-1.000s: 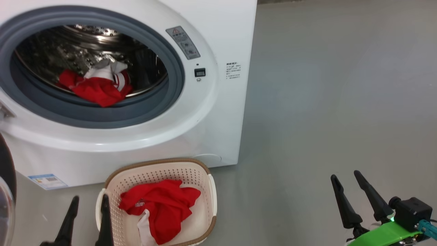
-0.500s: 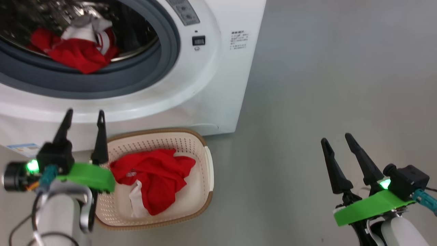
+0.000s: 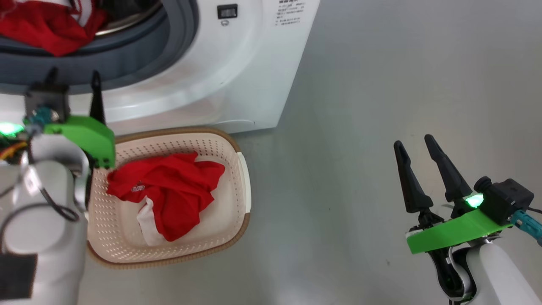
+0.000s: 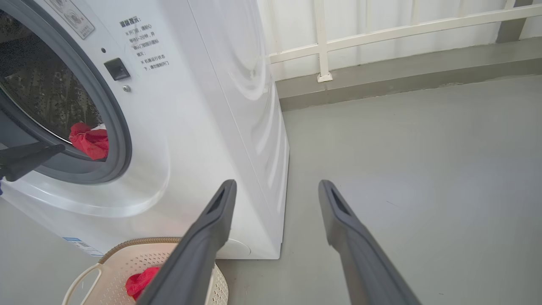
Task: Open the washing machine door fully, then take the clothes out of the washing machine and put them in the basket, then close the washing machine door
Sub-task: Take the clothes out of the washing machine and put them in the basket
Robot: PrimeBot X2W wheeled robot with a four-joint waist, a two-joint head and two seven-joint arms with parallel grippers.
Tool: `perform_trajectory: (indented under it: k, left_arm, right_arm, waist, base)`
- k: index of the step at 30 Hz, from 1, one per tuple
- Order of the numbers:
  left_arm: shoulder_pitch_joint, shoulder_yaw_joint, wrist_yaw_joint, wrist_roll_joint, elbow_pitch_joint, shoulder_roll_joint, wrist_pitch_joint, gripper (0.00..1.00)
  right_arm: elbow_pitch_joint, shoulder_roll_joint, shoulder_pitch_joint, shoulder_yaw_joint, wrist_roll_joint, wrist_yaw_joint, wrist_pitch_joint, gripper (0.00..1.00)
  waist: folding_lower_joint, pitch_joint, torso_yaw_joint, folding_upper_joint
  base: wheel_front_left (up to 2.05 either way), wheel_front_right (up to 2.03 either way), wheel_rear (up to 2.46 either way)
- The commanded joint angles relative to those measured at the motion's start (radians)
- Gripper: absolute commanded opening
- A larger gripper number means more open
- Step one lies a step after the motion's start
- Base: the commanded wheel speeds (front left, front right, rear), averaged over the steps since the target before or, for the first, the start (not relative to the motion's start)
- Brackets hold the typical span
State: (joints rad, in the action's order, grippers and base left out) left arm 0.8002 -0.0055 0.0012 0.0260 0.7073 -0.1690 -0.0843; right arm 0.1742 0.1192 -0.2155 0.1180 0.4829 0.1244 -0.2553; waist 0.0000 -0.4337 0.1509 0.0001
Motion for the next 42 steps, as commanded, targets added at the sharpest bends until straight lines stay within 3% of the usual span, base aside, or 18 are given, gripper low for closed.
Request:
perform_trajectory:
  k: [1,21,40,41,42]
  left_arm:
    - [0.037,0.022,0.010,0.013,-0.007,-0.047,0.006,1.00]
    - [0.389,0.034,0.106,0.004,0.387,-0.138,0.042,1.00]
    - [0.481,0.022,0.130,-0.013,0.536,-0.229,0.002,1.00]
    - [0.482,0.020,0.130,-0.013,0.539,-0.231,-0.001,0.77]
    - [0.483,0.018,0.130,-0.014,0.542,-0.232,-0.004,0.48]
  right_arm:
    - [-0.026,0.000,-0.014,0.025,0.007,0.006,-0.006,1.00]
    - [-0.026,-0.029,-0.084,0.067,0.022,0.006,-0.006,1.00]
    - [-0.026,-0.053,-0.096,0.086,0.030,0.006,-0.006,1.00]
    - [-0.026,-0.054,-0.095,0.086,0.031,0.006,-0.006,1.00]
    - [-0.026,-0.055,-0.094,0.086,0.031,0.006,-0.006,1.00]
  waist:
    - [0.0000,-0.030,0.015,-0.0001]
    - [0.0000,-0.109,0.089,-0.0001]
    - [0.0000,-0.150,0.175,-0.0001]
    - [0.0000,-0.150,0.176,-0.0001]
    - [0.0000,-0.151,0.177,-0.0001]
  base:
    - [0.00,0.00,0.00]
    - [0.00,0.00,0.00]
    - [0.00,0.00,0.00]
    - [0.00,0.00,0.00]
    - [0.00,0.00,0.00]
